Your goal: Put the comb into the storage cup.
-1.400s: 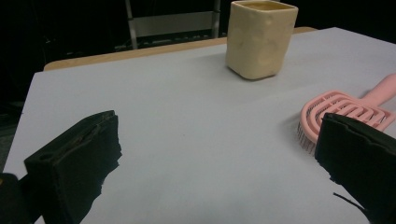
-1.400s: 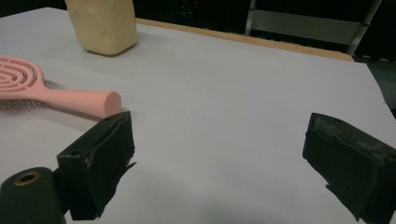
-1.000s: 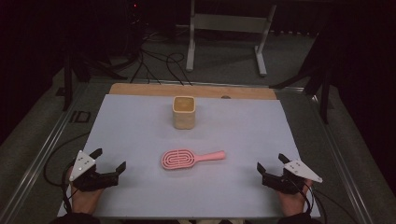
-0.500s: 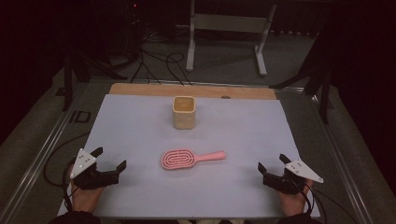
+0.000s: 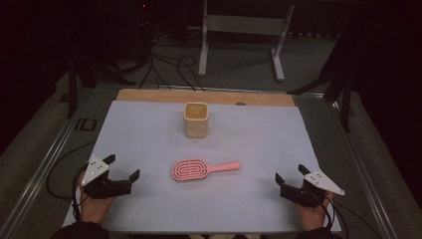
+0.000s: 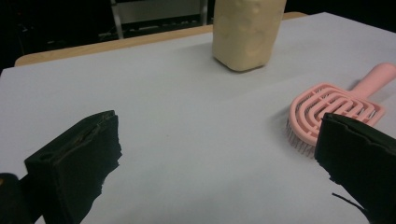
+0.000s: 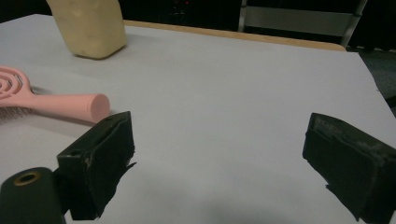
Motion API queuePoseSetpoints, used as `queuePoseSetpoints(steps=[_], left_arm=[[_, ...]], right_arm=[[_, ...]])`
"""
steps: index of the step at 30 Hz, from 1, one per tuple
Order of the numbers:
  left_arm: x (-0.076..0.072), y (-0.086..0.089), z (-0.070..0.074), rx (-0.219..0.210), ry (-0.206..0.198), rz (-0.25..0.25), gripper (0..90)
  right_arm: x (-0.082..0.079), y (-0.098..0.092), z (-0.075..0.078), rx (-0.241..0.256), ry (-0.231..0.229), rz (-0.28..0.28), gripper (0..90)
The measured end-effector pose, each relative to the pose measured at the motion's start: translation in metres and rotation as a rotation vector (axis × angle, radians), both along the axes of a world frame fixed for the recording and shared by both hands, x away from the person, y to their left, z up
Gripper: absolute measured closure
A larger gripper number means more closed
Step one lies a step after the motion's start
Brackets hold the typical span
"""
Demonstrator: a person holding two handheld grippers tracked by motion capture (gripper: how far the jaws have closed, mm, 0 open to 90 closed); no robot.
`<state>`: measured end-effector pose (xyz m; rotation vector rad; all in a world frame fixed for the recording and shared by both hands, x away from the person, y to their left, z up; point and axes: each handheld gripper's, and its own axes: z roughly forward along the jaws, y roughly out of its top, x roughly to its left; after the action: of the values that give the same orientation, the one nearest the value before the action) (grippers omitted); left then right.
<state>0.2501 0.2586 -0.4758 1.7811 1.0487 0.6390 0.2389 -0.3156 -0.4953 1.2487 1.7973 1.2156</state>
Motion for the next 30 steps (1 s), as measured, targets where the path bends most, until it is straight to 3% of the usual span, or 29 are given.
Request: queuePoseSetpoints(steps=[30], left_arm=[[0.016,-0.033,0.0,0.043,0.033,-0.082,0.7]], right_arm=[[0.001,-0.001,-0.001,0.001,0.004,-0.007,8.6]])
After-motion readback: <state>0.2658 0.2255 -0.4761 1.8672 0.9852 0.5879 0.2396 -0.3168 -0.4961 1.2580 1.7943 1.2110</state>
